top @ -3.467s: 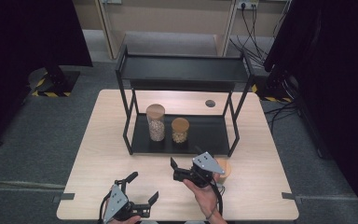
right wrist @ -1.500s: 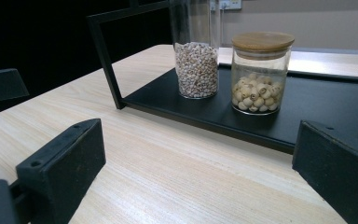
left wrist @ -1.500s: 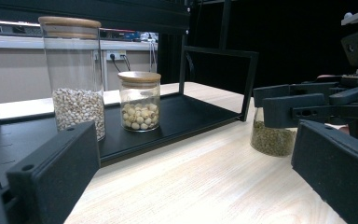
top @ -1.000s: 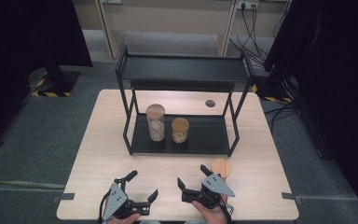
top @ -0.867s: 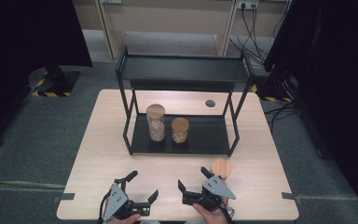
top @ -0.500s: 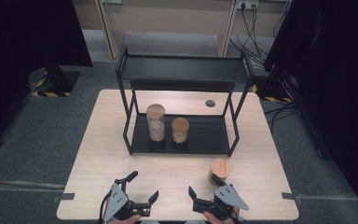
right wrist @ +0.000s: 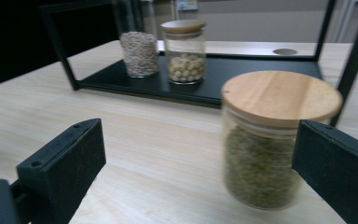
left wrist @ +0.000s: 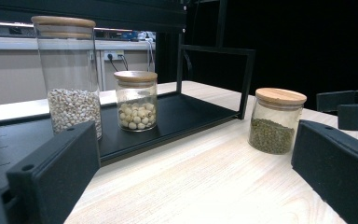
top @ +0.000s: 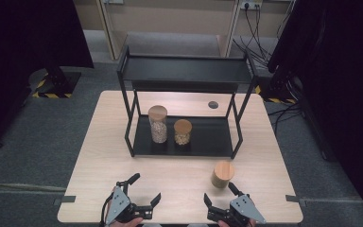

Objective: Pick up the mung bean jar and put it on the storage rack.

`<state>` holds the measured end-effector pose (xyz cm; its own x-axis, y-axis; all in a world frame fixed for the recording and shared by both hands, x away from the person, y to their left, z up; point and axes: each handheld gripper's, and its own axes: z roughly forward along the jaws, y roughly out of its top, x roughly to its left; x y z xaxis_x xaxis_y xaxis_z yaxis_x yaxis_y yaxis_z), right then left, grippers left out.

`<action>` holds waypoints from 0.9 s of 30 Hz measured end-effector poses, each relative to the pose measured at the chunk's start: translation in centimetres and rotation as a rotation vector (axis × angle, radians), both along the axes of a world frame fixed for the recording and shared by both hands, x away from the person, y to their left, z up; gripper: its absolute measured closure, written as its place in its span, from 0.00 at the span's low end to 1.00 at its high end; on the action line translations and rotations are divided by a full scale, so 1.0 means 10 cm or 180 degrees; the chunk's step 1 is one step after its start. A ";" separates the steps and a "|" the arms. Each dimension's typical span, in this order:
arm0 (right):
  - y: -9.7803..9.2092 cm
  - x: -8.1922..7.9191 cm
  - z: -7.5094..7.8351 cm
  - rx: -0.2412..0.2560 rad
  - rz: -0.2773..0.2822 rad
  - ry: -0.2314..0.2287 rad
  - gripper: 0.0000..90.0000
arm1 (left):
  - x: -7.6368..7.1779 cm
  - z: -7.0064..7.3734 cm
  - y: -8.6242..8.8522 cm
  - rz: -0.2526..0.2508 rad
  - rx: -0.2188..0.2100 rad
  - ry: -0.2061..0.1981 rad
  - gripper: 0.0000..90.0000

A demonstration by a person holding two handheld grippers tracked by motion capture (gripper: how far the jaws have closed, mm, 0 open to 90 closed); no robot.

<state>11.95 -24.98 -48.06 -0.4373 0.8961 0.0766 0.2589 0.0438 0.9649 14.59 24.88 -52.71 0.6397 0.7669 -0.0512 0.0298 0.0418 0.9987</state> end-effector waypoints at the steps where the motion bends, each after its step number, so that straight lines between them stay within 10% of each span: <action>1: 0.00 0.01 0.00 -0.0029 -0.0045 -0.0010 0.04 | 0.00 0.00 0.00 0.0000 0.0001 -0.0003 0.01; 27: 0.02 0.33 -0.05 -0.0171 -0.0395 0.0062 0.08 | 0.00 0.00 0.00 -0.0009 0.0008 -0.0004 0.01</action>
<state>15.24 -24.78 -48.53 -0.3217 0.9462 0.0344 0.2843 0.0619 0.9567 14.61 24.87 -52.70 0.6419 0.7653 -0.0485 0.0286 0.0393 0.9988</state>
